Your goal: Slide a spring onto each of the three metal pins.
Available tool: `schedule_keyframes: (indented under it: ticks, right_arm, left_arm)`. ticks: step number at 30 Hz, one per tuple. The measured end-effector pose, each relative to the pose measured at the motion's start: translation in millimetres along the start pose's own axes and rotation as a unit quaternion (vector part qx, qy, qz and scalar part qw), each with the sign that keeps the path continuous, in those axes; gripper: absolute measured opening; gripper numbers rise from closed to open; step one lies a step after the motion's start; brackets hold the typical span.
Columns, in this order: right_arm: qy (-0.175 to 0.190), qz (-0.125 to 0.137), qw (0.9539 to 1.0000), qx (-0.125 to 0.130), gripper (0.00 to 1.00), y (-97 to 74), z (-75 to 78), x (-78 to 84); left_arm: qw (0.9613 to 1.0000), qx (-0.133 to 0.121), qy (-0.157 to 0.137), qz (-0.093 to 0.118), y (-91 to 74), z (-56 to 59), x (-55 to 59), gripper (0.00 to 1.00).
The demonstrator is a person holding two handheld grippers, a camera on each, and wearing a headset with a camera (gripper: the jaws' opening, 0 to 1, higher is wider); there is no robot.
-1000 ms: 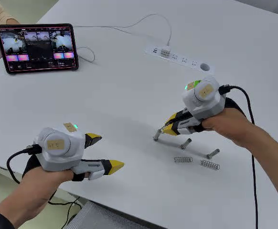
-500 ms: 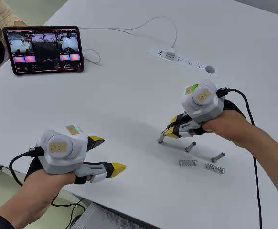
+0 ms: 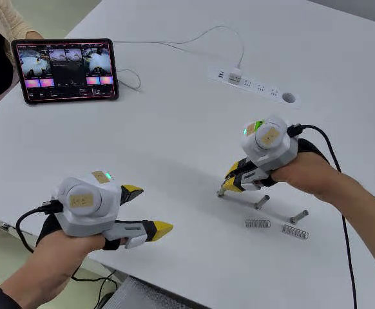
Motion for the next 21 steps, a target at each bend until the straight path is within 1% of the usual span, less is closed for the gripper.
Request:
schedule_keyframes:
  ticks: [11, 21]
  right_arm:
    - [-0.026, -0.018, 0.9995, -0.006, 0.13, 14.2, -0.9, 6.1]
    - [-0.035, -0.026, 0.9991, -0.004, 0.13, 24.7, -0.4, 9.2]
  left_arm:
    - [1.0000, -0.005, -0.005, 0.000, -3.8, -2.5, 2.9, 0.60]
    - [0.9999, -0.009, -0.005, 0.002, -5.2, -4.0, 2.2, 0.60]
Point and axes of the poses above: the centre of the closed fingertips' face, and the gripper's own axes: y roughly forward along the fingers, z roughly to its right, x roughly out of its underside, the point moved 1 cm from there along -y, roughly backward along the fingers, and after that the axes turned 1 degree about z, right-handed, at the moved point
